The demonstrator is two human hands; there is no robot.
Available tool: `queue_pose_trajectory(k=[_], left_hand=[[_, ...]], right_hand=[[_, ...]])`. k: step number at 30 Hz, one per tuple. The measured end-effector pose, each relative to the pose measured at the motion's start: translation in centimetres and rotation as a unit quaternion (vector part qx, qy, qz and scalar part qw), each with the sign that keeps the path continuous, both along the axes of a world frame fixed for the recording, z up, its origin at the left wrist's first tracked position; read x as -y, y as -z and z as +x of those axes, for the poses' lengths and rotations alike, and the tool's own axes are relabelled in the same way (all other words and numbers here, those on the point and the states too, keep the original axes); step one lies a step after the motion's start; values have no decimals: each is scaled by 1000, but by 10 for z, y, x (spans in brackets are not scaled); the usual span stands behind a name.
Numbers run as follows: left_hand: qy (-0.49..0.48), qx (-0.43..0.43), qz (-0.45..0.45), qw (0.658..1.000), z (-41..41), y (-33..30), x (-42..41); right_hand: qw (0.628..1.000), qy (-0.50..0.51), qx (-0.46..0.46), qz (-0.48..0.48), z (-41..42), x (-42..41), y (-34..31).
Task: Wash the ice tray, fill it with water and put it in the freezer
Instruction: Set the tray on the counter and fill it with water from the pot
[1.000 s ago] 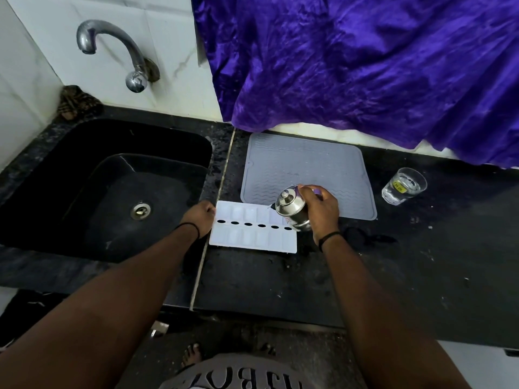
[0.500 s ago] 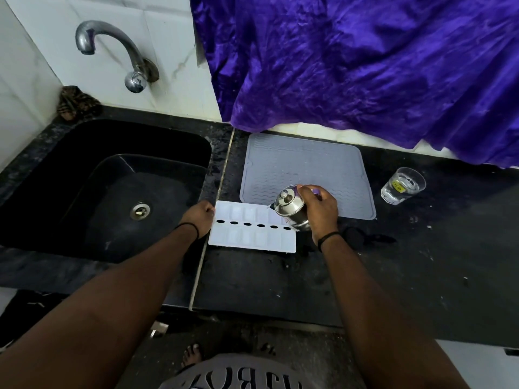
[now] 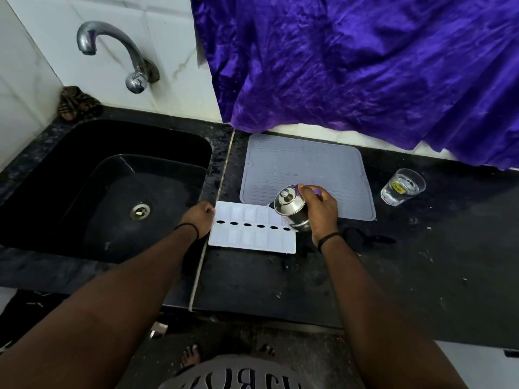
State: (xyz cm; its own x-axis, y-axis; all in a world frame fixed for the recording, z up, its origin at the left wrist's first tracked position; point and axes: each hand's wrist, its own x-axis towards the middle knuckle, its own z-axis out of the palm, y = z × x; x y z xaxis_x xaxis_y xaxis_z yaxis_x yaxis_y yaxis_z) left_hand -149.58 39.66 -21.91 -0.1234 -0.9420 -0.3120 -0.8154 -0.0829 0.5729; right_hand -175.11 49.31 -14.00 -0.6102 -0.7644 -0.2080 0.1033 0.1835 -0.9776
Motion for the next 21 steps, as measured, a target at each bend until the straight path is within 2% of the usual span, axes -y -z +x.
queue_pose_trajectory(k=[4,21], left_hand=[[-1,1,0,1000,0,0,0],[7,-4,1,1000,1,1,1]], right_hand=[[1000,-10,15,-11,4,4,-4],[999,-34,-24,1,24,20,-2]])
